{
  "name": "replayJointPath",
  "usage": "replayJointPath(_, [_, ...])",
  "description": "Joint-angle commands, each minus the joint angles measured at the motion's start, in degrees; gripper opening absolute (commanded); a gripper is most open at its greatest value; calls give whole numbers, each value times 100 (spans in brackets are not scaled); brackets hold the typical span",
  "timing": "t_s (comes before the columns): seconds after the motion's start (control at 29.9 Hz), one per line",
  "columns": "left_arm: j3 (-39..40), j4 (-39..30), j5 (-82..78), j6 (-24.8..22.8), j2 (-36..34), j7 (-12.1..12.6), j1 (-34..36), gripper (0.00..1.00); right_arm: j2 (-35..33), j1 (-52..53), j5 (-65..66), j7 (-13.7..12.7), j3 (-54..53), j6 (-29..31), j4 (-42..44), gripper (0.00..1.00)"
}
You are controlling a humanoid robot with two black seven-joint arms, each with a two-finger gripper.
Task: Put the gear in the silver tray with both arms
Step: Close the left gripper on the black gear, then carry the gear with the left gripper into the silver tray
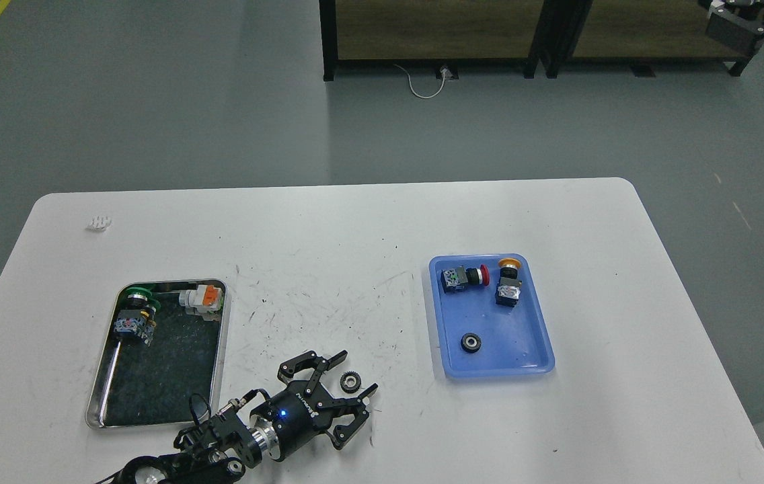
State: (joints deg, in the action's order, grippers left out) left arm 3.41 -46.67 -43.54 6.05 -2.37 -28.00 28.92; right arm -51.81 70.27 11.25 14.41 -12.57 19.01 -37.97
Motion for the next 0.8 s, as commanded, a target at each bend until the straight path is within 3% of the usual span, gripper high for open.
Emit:
replayJointPath(0.0, [-16,-17,3,-7,0,0,-9,57,-4,4,0,0,0,7,0,98])
replayJointPath(0.47, [-86,-35,4,-7,-9,0,-167,58,5,13,0,-9,0,-2,35,98])
replayJointPath(0.77, [-86,-26,4,28,0,0,-132,39,5,39,0,-9,0,-2,35,98])
